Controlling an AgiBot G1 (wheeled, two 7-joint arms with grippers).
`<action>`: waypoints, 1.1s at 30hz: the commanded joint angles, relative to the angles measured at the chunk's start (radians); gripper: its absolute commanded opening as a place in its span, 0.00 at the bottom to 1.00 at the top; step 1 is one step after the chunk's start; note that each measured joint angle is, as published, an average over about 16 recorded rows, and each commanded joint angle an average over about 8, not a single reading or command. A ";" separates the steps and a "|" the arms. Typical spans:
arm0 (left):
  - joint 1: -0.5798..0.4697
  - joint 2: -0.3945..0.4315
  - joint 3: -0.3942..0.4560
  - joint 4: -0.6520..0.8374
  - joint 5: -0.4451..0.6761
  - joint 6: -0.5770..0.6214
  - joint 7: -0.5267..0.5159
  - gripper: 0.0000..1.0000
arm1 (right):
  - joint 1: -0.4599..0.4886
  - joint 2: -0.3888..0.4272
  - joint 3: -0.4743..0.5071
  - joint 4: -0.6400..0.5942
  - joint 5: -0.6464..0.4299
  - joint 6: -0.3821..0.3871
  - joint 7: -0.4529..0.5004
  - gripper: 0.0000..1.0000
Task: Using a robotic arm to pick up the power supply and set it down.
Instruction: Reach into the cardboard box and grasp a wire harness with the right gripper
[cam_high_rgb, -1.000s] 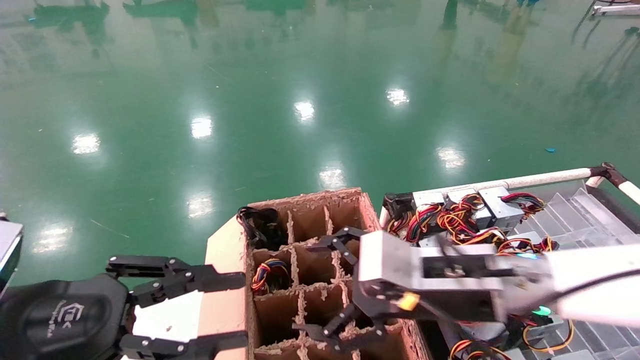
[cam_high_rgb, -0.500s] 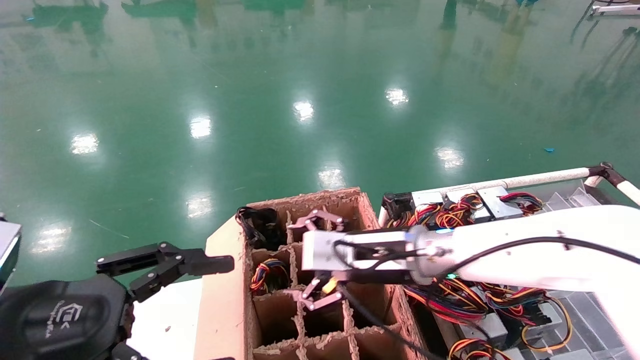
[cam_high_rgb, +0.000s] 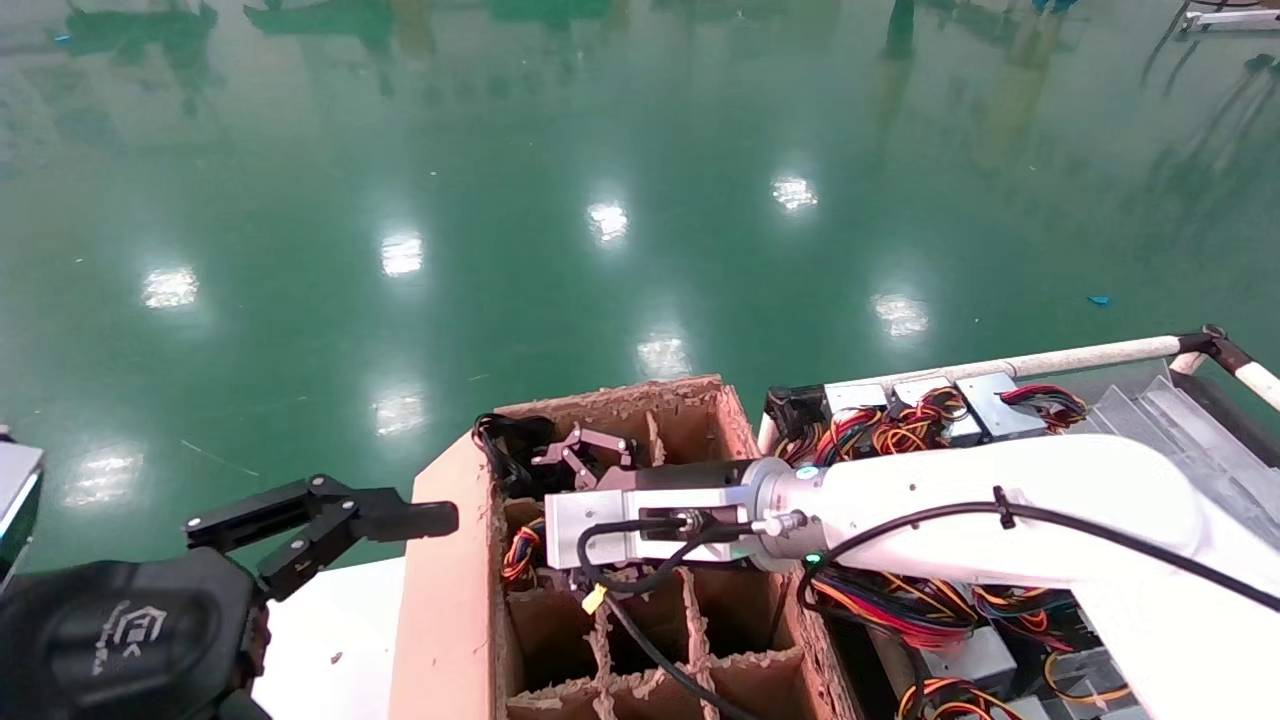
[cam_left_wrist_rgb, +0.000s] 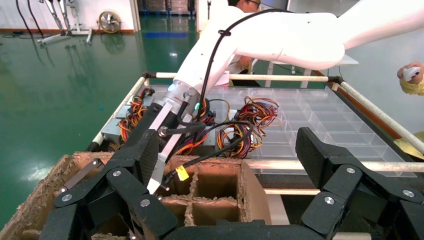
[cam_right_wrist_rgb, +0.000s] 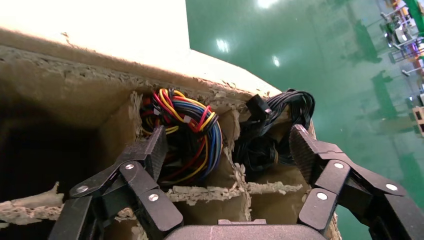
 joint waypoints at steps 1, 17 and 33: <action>0.000 0.000 0.000 0.000 0.000 0.000 0.000 1.00 | -0.005 -0.002 -0.008 0.012 -0.019 0.010 0.005 0.00; 0.000 0.000 0.000 0.000 0.000 0.000 0.000 1.00 | -0.008 -0.019 -0.036 0.037 -0.090 0.030 0.079 0.00; 0.000 0.000 0.000 0.000 0.000 0.000 0.000 1.00 | -0.001 -0.016 -0.027 0.025 -0.062 0.006 0.102 0.00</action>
